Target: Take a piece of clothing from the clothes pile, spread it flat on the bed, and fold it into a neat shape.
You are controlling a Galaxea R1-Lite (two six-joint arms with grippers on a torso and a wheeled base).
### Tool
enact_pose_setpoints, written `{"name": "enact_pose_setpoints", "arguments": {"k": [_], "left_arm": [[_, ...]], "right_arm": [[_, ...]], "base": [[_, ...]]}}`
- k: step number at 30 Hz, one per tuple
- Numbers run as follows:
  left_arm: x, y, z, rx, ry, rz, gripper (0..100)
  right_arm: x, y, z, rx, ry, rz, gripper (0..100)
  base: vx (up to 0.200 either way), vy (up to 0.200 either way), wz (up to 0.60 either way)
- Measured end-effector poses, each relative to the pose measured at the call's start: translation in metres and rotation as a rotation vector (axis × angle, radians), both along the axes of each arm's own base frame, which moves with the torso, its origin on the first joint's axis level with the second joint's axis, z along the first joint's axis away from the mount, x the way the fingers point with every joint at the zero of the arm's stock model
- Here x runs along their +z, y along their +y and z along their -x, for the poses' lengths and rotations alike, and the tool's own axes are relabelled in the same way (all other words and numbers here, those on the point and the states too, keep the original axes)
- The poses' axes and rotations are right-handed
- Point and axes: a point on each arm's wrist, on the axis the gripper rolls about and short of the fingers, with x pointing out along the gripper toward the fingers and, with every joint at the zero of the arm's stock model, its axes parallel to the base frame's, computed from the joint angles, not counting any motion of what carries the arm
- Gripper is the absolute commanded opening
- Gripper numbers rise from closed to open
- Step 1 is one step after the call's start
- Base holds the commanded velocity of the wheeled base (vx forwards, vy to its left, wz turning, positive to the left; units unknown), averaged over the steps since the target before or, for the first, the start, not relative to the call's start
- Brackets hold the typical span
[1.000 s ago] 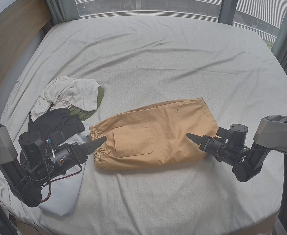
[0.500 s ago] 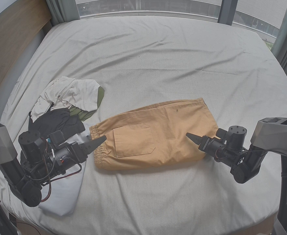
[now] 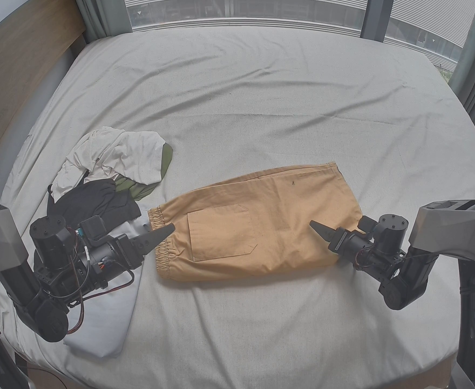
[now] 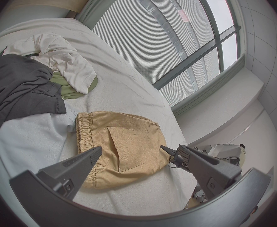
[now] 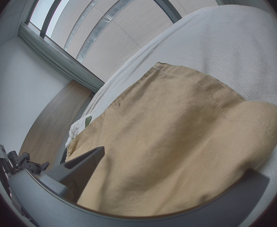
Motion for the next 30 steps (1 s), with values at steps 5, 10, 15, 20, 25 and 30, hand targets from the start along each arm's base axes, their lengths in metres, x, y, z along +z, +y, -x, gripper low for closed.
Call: {"name": "enact_pose_setpoints", "arguments": {"k": [5, 10, 15, 20, 25, 30], "left_arm": [[0.0, 0.0, 0.0, 0.0, 0.0, 0.0, 100], [0.0, 0.0, 0.0, 0.0, 0.0, 0.0, 100], [0.0, 0.0, 0.001, -0.001, 0.001, 0.0, 100], [0.0, 0.0, 0.001, -0.001, -0.001, 0.0, 100], [0.001, 0.0, 0.0, -0.001, -0.002, 0.0, 100], [0.001, 0.0, 0.001, -0.001, -0.001, 0.0, 100]], "right_arm": [[0.0, -0.001, 0.006, 0.0, 0.018, 0.005, 0], [0.004, -0.002, 0.015, 0.003, 0.039, 0.011, 0], [0.012, -0.003, 0.023, 0.004, 0.042, 0.015, 0], [0.014, -0.002, 0.024, 0.007, 0.035, 0.014, 0], [0.014, -0.002, 0.023, 0.008, 0.025, 0.012, 0], [0.014, -0.003, 0.024, 0.008, 0.026, 0.014, 0]], "base": [[0.0, 0.0, 0.0], [0.0, 0.0, 0.0], [0.0, 0.0, 0.0], [0.0, 0.0, 0.0], [0.0, 0.0, 0.0], [0.0, 0.0, 0.0]]}}
